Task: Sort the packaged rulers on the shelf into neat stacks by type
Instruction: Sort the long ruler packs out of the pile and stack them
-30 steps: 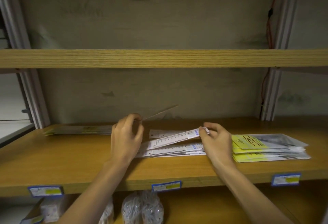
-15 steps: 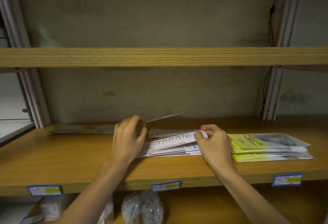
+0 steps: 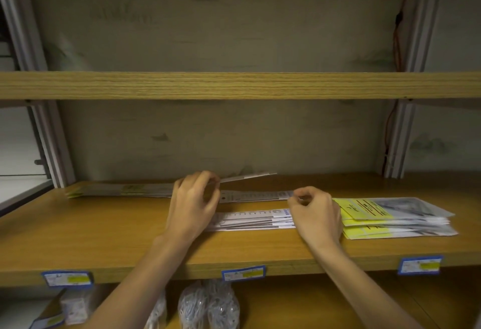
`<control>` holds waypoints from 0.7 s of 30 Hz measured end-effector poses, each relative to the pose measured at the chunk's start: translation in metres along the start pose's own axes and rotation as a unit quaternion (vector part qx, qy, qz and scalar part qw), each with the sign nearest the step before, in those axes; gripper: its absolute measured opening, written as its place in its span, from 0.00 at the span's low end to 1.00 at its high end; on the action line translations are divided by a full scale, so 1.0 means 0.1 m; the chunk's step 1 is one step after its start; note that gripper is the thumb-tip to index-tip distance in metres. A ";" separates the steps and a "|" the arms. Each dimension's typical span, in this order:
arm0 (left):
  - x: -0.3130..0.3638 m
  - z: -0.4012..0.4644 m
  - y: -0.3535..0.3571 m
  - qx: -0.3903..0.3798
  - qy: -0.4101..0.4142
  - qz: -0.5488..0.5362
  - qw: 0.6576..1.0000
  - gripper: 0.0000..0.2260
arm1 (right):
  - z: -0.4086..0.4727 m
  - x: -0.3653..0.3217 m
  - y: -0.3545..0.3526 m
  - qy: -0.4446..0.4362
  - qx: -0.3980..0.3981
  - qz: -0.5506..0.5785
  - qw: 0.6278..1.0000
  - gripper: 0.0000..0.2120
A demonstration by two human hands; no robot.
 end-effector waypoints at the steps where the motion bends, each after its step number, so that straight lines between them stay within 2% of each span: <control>1: 0.01 0.00 -0.01 0.001 0.004 0.001 1.000 0.08 | 0.00 0.00 -0.01 0.004 0.004 0.017 1.000 0.08; 5: 0.08 -0.01 0.00 -0.002 0.037 0.002 0.999 0.08 | 0.04 -0.04 -0.08 0.018 0.001 0.156 0.988 0.03; 8: 0.12 -0.01 0.03 -0.011 0.067 0.006 0.998 0.10 | 0.14 -0.11 0.00 0.086 -0.070 0.273 0.956 0.03; 11: 0.15 -0.01 0.06 -0.021 0.082 0.001 0.996 0.12 | 0.22 -0.19 0.07 0.121 -0.113 0.269 0.949 0.07; 15: 0.14 -0.01 0.05 -0.022 0.086 -0.003 0.996 0.12 | 0.24 -0.25 0.13 0.112 -0.126 0.238 0.956 0.02; 17: 0.14 -0.01 0.01 -0.007 0.074 -0.009 0.997 0.09 | 0.27 -0.23 0.12 0.112 -0.112 0.244 0.957 0.02; 21: 0.08 -0.02 -0.12 0.052 0.025 -0.015 0.998 0.14 | 0.35 -0.07 -0.06 0.110 -0.062 0.209 0.970 0.04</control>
Point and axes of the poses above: each hand's wrist, its own z-axis towards the middle knuckle, its own y-axis out of the palm, x = y × z, the point moved 9 cm from there along z, towards the middle knuckle, and after that the axes turned 1 degree about -x, right-handed, at the moved point
